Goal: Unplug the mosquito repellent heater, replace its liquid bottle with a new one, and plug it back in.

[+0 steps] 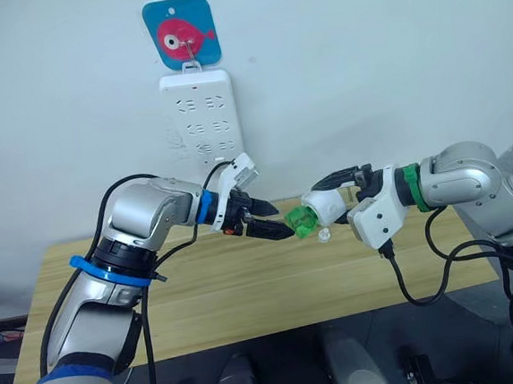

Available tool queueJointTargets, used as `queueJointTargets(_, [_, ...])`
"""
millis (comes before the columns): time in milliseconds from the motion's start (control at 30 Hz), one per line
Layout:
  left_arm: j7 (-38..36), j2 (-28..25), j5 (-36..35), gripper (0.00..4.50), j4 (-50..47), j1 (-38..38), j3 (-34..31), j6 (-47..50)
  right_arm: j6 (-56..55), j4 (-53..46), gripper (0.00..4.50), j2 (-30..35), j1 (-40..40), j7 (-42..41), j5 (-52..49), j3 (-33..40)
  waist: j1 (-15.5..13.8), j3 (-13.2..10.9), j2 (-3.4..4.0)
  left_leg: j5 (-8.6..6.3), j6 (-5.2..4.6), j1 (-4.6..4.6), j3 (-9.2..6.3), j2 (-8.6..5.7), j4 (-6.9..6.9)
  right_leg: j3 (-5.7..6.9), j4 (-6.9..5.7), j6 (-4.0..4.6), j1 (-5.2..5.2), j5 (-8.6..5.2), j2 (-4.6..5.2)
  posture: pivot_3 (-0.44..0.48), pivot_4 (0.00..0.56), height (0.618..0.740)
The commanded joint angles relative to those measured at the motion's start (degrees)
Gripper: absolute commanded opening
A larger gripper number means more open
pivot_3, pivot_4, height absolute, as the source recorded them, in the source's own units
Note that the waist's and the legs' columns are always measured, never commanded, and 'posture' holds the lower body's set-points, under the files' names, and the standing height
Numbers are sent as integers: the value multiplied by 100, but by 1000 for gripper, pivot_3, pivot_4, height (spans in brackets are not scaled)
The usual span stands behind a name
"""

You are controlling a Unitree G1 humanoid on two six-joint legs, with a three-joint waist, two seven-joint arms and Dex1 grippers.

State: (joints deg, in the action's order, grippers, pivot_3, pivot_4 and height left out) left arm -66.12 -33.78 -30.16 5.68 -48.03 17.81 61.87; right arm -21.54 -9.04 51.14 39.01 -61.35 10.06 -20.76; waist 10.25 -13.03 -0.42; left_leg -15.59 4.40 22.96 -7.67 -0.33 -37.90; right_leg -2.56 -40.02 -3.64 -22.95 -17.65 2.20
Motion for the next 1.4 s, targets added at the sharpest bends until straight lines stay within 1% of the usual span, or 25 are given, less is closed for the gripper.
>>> queueJointTargets(33, [-389, 11, -352, 4500, -243, -295, -49, 247, -287, -246, 2931, -167, 71, -140, -136, -42, 24, 0, 0, 0, 0, 0, 0, 0, 0, 0, 0, 0, 0, 0, 0, -262, 198, 734])
queueJointTargets(100, [-652, -81, -509, 4500, -302, -325, -43, 460, -365, -227, 2931, -216, 51, -210, -134, -66, 69, 0, 0, 0, 0, 1, -1, 0, 0, 1, 0, 0, 0, 0, 0, -262, 197, 734])
queueJointTargets(233, [-1209, -402, -358, 4500, -258, -287, 183, 130, -522, -131, 2931, -275, -2, -276, -98, -43, 109, 1, 1, 0, 1, -2, 1, 0, 1, -1, -2, 0, -1, 0, 0, -262, 196, 734])
queueJointTargets(300, [-1305, -452, -310, 4500, -186, -280, 217, 73, -593, -103, 2931, -272, -28, -303, -101, -30, 106, 1, 1, 1, 1, -1, 0, 0, 1, 0, -2, 0, -1, 0, -1, -262, 196, 734])
queueJointTargets(467, [-1176, -172, -489, 4500, -240, -293, 179, 447, -676, -92, 2931, -358, -16, -366, -144, -70, 94, 1, 1, 1, 1, 0, -1, -3, -3, 0, -2, 0, 1, 0, 2, -260, 194, 734])
queueJointTargets(533, [-1131, -111, -473, 4500, -294, -269, 262, 532, -688, -84, 2931, -395, 7, -411, -140, -95, 108, 1, 1, 1, 1, -1, -1, -2, -3, -1, -3, 0, 0, 0, 1, -261, 194, 734])
queueJointTargets(667, [-940, 44, -476, 4500, -196, -295, 231, 759, -703, -54, 2931, -469, 61, -470, -114, -112, 114, 1, 1, 1, 1, -2, -1, -1, -3, 0, -7, 0, 0, 0, 0, -261, 192, 734])
queueJointTargets(900, [-830, 123, -508, 4500, -197, -266, 243, 961, -738, -40, 2931, -567, 116, -539, -87, -122, 109, 1, 2, 1, 1, -2, -2, -2, -5, -1, -8, 0, 0, 0, 1, -259, 192, 734])
queueJointTargets(1000, [-805, 150, -504, 3960, -203, -239, 254, 950, -739, -57, 2931, -598, 127, -546, -98, -125, 109, 1, 2, 1, 1, -2, -1, -2, -5, -1, -8, 0, 0, 0, 1, -259, 192, 734])
queueJointTargets(1033, [-787, 171, -498, 3606, -202, -224, 261, 946, -739, -66, 2931, -614, 134, -547, -106, -126, 109, 1, 2, 1, 1, -2, -2, -2, -5, -1, -8, 0, 0, 0, 1, -257, 193, 734])
queueJointTargets(1100, [-774, 192, -481, 3099, -221, -195, 287, 922, -736, -77, 2931, -638, 144, -560, -112, -126, 108, 1, 2, 1, 1, -2, -2, -2, -5, 0, -9, 0, 0, 0, 1, -257, 193, 734])
queueJointTargets(1167, [-742, 213, -478, 2491, -266, -151, 302, 910, -732, -88, 2931, -658, 149, -583, -119, -124, 111, 1, 2, 1, 1, -2, -1, -2, -6, -1, -9, 0, 0, 0, 1, -257, 193, 734])
queueJointTargets(1200, [-718, 222, -486, 2315, -284, -131, 304, 914, -738, -89, 2931, -669, 150, -590, -119, -120, 111, 1, 2, 1, 1, -2, -1, -2, -6, -1, -9, 0, 0, 0, 1, -257, 193, 734])
queueJointTargets(1400, [-671, 174, -568, 2282, -395, -41, 305, 951, -841, -67, 2931, -718, 153, -608, -125, -91, 109, 1, 2, 1, 1, -2, -2, -2, -6, -1, -11, 0, 0, 0, 1, -257, 192, 734])
